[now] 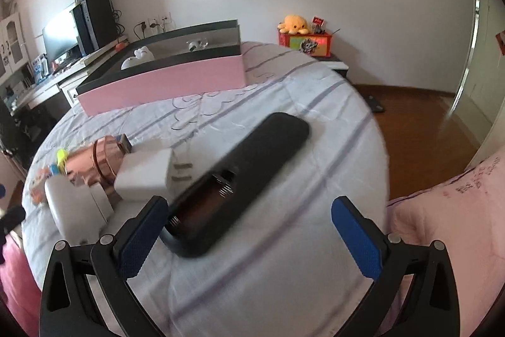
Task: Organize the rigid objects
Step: 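Grasp the black remote with the right gripper and lift it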
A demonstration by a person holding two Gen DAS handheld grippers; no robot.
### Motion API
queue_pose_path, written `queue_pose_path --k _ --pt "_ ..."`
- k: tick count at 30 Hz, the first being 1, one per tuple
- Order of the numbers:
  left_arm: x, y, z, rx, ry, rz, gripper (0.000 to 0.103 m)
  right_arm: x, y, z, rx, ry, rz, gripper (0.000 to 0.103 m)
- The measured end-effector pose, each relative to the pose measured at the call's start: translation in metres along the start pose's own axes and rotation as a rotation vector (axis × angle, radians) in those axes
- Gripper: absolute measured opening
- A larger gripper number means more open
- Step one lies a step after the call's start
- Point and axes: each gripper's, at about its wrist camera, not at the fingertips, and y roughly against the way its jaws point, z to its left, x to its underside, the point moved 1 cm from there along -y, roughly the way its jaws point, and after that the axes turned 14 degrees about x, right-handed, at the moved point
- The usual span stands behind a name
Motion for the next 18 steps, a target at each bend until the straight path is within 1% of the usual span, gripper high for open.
queue_pose_path --k 2,4,6,7,8,9,13,15,17,18 --pt "0.000 -0.001 0.001 -0.006 0.004 0.005 0.103 -0.003 -0.008 0.008 -0.001 0.010 0.019 0.103" --pt "0.000 0.000 0.003 -0.009 0.008 0.006 0.103 -0.003 -0.014 0.014 0.033 0.042 0.025 0.103" --pt "0.001 0.001 0.006 -0.012 0.011 0.003 0.103 0.000 -0.015 0.012 0.018 0.067 0.017 0.103" --pt "0.001 0.001 0.008 -0.013 0.015 0.003 0.103 0.001 -0.014 0.009 0.008 0.076 0.015 0.101" --pt "0.000 0.000 0.008 -0.014 0.019 0.003 0.103 0.002 -0.012 0.005 -0.001 0.085 0.014 0.096" --pt "0.000 -0.001 0.009 -0.015 0.024 0.004 0.103 0.002 -0.009 0.000 0.000 0.086 0.011 0.094" --pt "-0.001 -0.005 0.010 -0.008 0.041 -0.001 0.103 0.002 0.001 -0.019 0.071 0.072 -0.009 0.092" --pt "-0.001 -0.007 0.010 0.003 0.051 -0.003 0.103 -0.001 0.002 -0.023 0.060 0.063 -0.018 0.089" --pt "-0.001 -0.009 0.010 0.002 0.059 0.003 0.103 -0.006 -0.003 -0.017 0.038 0.083 -0.023 0.078" --pt "-0.001 -0.009 0.010 -0.002 0.057 0.003 0.103 -0.008 -0.006 -0.013 0.039 0.096 -0.027 0.077"
